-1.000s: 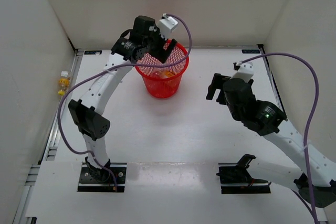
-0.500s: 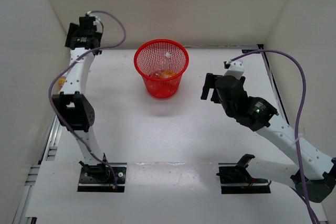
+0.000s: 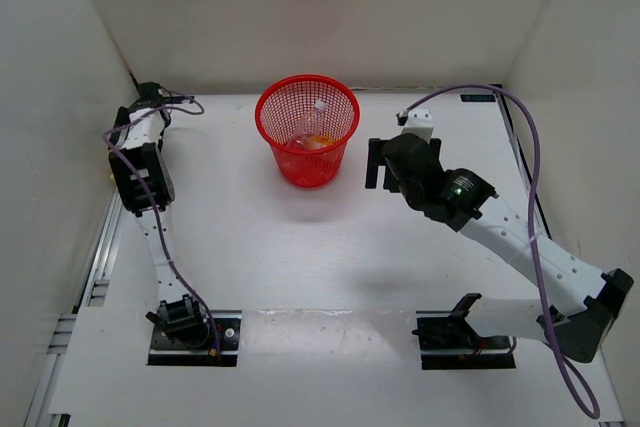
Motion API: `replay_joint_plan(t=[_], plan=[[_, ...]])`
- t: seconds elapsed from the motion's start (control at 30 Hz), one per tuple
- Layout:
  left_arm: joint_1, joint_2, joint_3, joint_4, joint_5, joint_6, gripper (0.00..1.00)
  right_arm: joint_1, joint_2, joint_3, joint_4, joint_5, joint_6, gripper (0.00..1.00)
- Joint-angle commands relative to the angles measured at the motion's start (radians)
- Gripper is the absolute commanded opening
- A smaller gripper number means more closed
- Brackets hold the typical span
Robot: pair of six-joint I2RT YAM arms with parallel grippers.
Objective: Put the plastic bottles in the bin
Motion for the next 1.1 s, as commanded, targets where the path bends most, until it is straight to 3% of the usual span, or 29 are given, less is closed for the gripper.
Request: replay_joint_plan(t=[0.0,0.4,0.53,0.57,0.83,0.9,1.07], plan=[[0.030,-0.015,0.067,0.036,-0.010,0.016,1.00,-0.002,0.028,0.081,-0.008,0.000,-0.023,0.96],[0.048,0.062,0.067,0.056,0.088,0.059,1.00,-0.002,0.142,0.213,-0.043,0.021,-0.075,0.96],[0.048,0.040,0.043,0.056,0.125,0.059,0.70,-0.002,0.151,0.238,-0.054,0.021,-0.084,0.96],[0.048,0.030,0.032,0.056,0.137,0.059,0.56,-0.002,0.151,0.238,-0.054,0.021,-0.084,0.96],[0.048,-0.038,0.032,0.056,0.117,0.050,0.15,0.007,0.113,0.207,-0.054,0.021,-0.066,0.96],[0.027,-0.081,0.032,0.056,0.117,0.050,0.10,0.007,0.103,0.207,-0.054,0.021,-0.066,0.96],[-0.054,-0.337,-0.063,0.056,0.197,0.015,0.10,0.007,0.062,0.175,-0.054,0.055,-0.054,0.96]])
